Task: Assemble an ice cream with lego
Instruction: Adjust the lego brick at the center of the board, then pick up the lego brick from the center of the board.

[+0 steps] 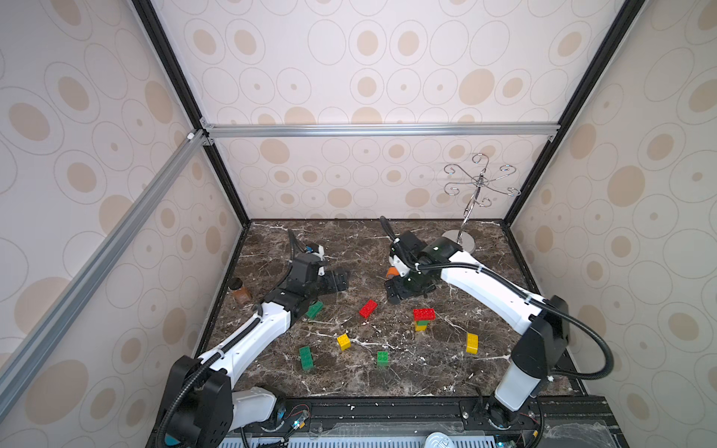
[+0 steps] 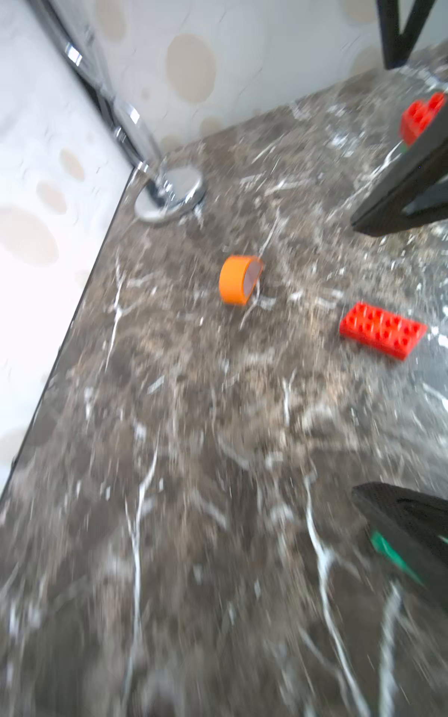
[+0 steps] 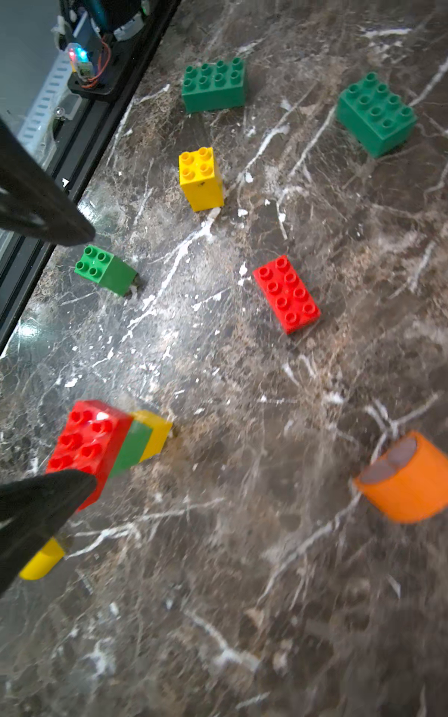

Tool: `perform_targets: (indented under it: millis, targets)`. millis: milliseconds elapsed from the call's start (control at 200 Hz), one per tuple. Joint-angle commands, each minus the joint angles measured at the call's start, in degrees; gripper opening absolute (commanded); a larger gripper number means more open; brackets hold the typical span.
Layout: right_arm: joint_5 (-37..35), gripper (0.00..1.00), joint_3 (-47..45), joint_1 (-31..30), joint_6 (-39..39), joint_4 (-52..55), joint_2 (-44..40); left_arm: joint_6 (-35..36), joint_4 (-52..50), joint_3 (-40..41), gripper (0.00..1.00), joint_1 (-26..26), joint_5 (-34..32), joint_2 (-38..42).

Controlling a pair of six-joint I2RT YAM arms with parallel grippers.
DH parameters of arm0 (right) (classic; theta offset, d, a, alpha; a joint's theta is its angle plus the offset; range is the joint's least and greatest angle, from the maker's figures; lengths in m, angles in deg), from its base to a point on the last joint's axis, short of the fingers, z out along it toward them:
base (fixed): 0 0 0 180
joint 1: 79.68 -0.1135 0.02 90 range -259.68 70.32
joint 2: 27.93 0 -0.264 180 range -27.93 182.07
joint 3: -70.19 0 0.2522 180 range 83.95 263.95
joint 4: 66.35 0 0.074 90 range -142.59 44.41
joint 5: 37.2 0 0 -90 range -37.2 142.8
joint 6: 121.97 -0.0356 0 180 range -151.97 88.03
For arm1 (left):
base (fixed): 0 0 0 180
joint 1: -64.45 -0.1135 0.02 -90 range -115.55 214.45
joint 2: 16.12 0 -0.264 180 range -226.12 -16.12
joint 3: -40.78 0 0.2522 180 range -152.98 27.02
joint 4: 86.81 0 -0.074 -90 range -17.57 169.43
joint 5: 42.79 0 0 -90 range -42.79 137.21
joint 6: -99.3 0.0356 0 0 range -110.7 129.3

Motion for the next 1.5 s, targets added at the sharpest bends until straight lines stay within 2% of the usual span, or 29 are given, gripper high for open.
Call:
perform_targets:
  millis: [0,110,300,490,600,970,1266,1496]
  targets:
    - [5.1,0.93,3.4,-0.9,7.2,-1.7,5.1,1.2,-5.2,2.6,1.00,-4.1,0.5,3.6]
    - [7.1,0.94,6.9,-1.2,10.5,-1.6,11.0,2.2,-4.3,5.2,1.00,-8.6,4.5,6.1]
    - [4.9,0.94,12.6,-2.7,12.5,-0.3,18.8,2.8,-0.4,9.9,1.00,-15.6,12.6,8.4]
    - [2.9,0.94,16.4,-3.3,12.6,0.6,24.3,2.4,3.2,12.5,1.00,-19.6,18.5,8.5]
    - [2.2,0.93,17.3,-3.5,12.3,0.0,26.1,2.2,4.4,13.3,1.00,-20.7,20.8,8.9]
    - [0.4,0.90,20.2,-4.9,11.8,-0.7,31.8,2.5,4.1,14.0,1.00,-21.8,21.3,9.7]
    - [0.3,0.82,20.0,-5.1,11.2,-1.4,32.9,2.6,4.1,14.2,1.00,-22.0,21.3,9.8]
    - [-0.4,0.80,19.6,-5.7,11.0,-2.1,33.0,2.6,4.4,14.5,1.00,-22.2,21.6,9.7]
